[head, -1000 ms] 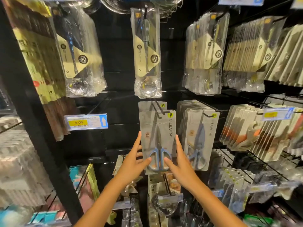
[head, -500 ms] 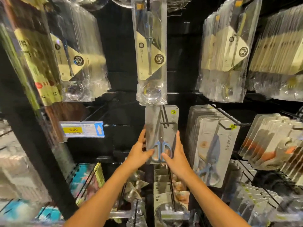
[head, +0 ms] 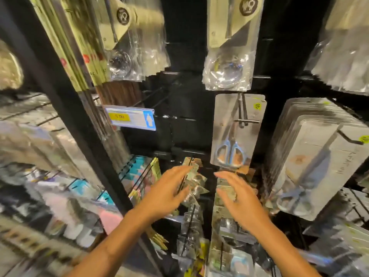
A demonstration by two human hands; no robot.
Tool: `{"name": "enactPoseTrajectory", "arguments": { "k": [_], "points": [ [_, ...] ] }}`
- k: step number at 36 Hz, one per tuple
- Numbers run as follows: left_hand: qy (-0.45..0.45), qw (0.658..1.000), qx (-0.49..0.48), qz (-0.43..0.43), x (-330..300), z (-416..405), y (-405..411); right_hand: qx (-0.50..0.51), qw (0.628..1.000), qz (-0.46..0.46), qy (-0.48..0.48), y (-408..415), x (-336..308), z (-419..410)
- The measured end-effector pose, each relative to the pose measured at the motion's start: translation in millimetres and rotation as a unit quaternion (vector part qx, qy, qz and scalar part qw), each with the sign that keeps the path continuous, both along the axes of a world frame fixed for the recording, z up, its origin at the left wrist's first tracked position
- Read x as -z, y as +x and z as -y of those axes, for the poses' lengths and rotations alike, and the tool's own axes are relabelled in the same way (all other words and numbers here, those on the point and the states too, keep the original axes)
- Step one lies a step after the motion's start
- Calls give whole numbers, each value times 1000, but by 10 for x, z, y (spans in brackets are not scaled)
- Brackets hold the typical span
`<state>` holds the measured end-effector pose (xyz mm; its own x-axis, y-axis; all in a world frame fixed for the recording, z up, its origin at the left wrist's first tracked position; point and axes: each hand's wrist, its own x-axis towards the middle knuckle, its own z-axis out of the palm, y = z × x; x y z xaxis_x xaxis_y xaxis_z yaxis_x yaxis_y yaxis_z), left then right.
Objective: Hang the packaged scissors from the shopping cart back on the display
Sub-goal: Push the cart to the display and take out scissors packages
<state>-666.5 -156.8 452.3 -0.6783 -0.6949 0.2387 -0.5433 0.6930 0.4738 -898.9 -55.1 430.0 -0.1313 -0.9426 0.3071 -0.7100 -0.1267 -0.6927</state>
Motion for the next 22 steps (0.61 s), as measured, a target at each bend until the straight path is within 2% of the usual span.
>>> {"name": "enactPoseTrajectory", "arguments": {
  "k": [3, 6, 10, 16, 22],
  "points": [
    [-18, 1000, -10, 6, 11, -266, 347, -45, 998, 6, 40, 216, 83, 21],
    [-25, 999, -22, 22, 128, -583, 788, -134, 986, -76, 58, 509, 144, 0],
    [-37, 996, -67, 46, 248, -1055, 1360, -234, 963, -100, 87, 1059, 178, -23],
    [8, 978, -199, 54, 588, -1714, 2349, -375, 905, -148, 137, 2030, 438, -112],
    [67, 942, -315, 90, 1073, -2386, 3387, -451, 848, -182, 210, 2930, 663, -348]
  ]
}}
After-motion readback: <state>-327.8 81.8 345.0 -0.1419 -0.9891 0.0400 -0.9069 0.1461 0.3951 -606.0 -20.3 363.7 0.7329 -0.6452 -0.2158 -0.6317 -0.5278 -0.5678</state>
